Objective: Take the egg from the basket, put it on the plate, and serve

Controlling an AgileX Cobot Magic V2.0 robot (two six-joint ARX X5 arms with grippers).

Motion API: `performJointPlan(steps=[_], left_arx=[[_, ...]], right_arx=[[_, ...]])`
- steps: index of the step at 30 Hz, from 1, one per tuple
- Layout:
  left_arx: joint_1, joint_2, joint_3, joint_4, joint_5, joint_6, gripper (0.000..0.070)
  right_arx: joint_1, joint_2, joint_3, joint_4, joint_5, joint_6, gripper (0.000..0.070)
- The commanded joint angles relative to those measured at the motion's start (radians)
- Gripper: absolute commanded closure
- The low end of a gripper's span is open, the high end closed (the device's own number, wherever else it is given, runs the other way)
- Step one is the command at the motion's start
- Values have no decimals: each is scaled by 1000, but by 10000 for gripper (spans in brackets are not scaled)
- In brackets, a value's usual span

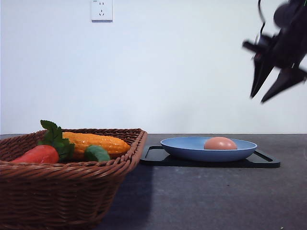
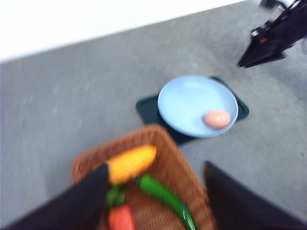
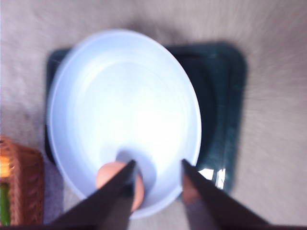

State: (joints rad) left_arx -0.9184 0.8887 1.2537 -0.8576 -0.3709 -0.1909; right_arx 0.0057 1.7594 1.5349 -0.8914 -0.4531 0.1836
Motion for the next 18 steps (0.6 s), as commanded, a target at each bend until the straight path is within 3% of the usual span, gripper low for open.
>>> performJointPlan(steps=[1,3,5,9,13,18], left_arx=[[-7,33,15,37,-5,85,534],[-1,69,15,69,-5,125,648],[12,102,15,91,-5,160,697],[67,168,15,114,-5,211,700],[181,211,13,118,13,235,700],[364,199,-13,123,156,225,700]], right_arx=[[4,-35,20,-28,23,-34,622],[20,-96,17,-58,56,-61,650],[47,-156,15,-88,99,-84,674],[131,-279,1,-146,179,-129,700],[245,-421,-60,-127,300,-133,700],[404,-630,-207,-8,512,-133,700]])
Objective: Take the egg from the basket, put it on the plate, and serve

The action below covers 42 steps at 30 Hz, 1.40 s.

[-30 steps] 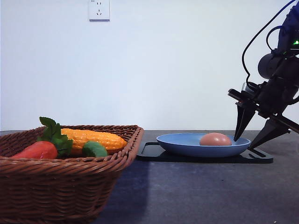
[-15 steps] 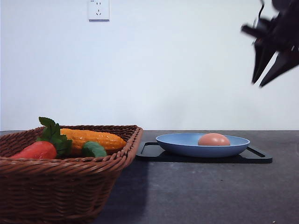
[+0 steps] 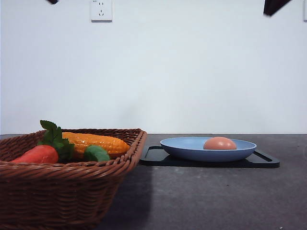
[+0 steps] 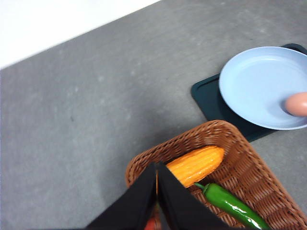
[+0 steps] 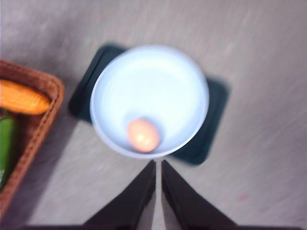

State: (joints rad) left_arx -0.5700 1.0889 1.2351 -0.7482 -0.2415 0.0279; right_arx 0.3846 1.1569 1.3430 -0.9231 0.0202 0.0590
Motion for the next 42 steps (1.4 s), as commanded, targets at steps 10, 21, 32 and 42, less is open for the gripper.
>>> performJointPlan(steps=[10,21,32,42], left_arx=[[136,-167,-227,195,216,-39,700],[136,-460,-627,443,245,-133,700],[136,-474,-642,434,244,-178,700],[136,-475,-642,433,244,-178,700]], right_arx=[[144,-409,-412,361,94,46,700],[143,-681,-820,685,94,91,700],[143,-696,-858,701,93,90,700],[143,-696,-858,707,93,90,700]])
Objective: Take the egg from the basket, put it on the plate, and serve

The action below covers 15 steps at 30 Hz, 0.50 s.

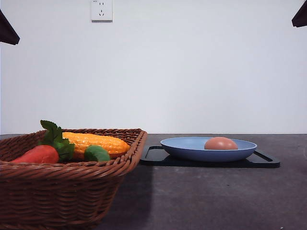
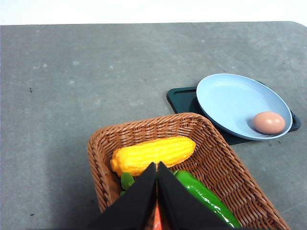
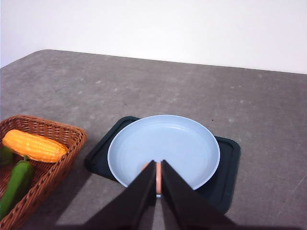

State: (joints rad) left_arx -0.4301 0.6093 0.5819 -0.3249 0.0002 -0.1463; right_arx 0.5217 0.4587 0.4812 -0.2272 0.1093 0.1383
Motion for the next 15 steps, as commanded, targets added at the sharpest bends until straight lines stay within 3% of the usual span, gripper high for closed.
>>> performJointPlan(steps=[1,5,8,15], left_arx=[[-5,2,11,8,2,-4,700],[0,-99,11,-19,-1,4,700],[25,-209,11,-19,-2,93,700],[210,-421,-28,-72,-6,166,700]], right_arx=[[6,3,4,11,4,11,700],[6,3,4,11,4,11,700],[6,3,4,11,4,11,700],[6,3,4,11,4,11,700]])
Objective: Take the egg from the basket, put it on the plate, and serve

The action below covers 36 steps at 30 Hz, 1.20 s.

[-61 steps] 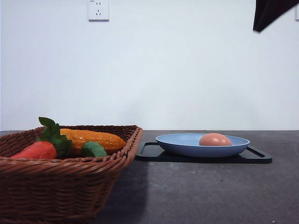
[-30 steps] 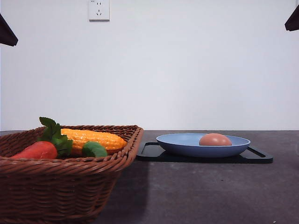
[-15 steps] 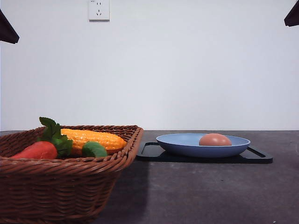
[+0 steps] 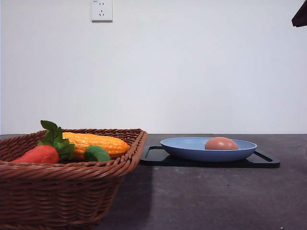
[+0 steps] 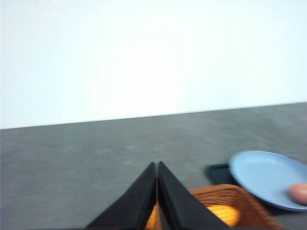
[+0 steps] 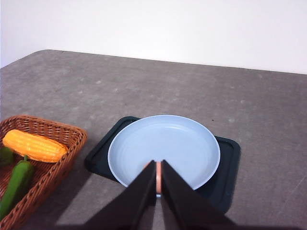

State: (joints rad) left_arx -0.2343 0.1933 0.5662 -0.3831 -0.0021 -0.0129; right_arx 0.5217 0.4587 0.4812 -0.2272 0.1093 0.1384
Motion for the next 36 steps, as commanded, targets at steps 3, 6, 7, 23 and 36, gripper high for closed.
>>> performJointPlan(steps=[3,6,7,23,36], left_arx=[[97,-61,-70,-19,-3,38,700],[161,-99,-146,-11,-2,38,700],[176,-110,-172,-7,-2,38,700],[222,-191,-487,105,-3,43,700],[222,-191,-556,179,-1,13,700]], right_arx=[[6,3,4,11,4,11,700],[6,3,4,11,4,11,700],[6,3,4,12,4,11,700],[6,3,4,14,4,11,700],[6,3,4,14,4,11,700]])
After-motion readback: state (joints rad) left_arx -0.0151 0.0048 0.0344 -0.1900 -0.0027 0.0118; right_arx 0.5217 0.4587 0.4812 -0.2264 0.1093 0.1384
